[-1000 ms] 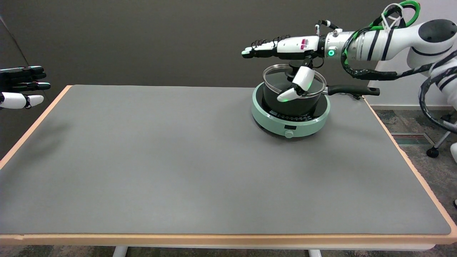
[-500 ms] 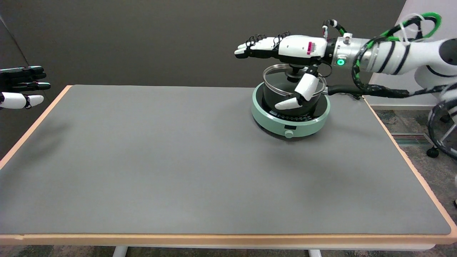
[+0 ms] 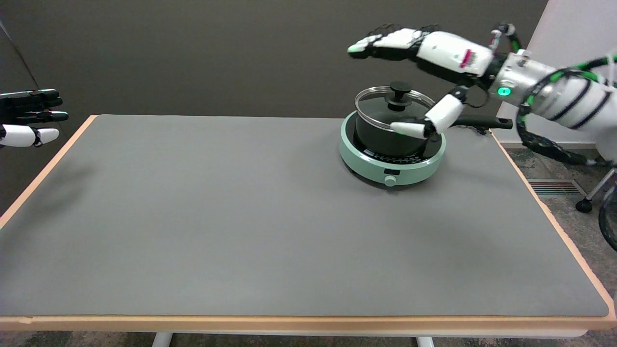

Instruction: Place the pot lid onto the pot.

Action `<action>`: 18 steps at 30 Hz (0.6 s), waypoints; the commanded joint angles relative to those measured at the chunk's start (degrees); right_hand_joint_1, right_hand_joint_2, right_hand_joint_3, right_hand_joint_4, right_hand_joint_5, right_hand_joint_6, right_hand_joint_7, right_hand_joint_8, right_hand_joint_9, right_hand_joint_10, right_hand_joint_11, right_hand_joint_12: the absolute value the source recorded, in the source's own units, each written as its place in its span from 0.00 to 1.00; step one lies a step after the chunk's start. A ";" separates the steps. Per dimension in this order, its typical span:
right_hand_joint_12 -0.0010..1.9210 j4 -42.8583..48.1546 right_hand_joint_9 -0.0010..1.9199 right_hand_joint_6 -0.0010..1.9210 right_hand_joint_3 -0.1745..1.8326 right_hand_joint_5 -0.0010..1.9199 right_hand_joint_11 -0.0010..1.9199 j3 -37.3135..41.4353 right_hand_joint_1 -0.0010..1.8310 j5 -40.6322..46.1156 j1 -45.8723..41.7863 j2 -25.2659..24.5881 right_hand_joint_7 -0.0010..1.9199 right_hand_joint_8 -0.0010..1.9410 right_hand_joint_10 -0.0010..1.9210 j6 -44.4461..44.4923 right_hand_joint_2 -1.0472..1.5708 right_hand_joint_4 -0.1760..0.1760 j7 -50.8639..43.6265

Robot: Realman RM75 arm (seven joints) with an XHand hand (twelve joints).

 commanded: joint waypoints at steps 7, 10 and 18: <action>0.30 3.06 0.11 0.08 0.58 0.14 0.09 24.53 0.46 8.42 -16.69 -17.83 0.14 0.08 0.12 -5.92 0.54 0.66 0.33; 0.30 3.19 0.11 0.08 0.58 0.14 0.09 25.06 0.45 10.03 -16.74 -20.39 0.15 0.08 0.13 -8.01 0.54 0.64 0.33; 0.30 0.87 0.12 0.08 0.57 0.14 0.09 28.00 0.45 18.61 -16.90 -25.24 0.15 0.09 0.13 -8.63 0.55 0.62 0.33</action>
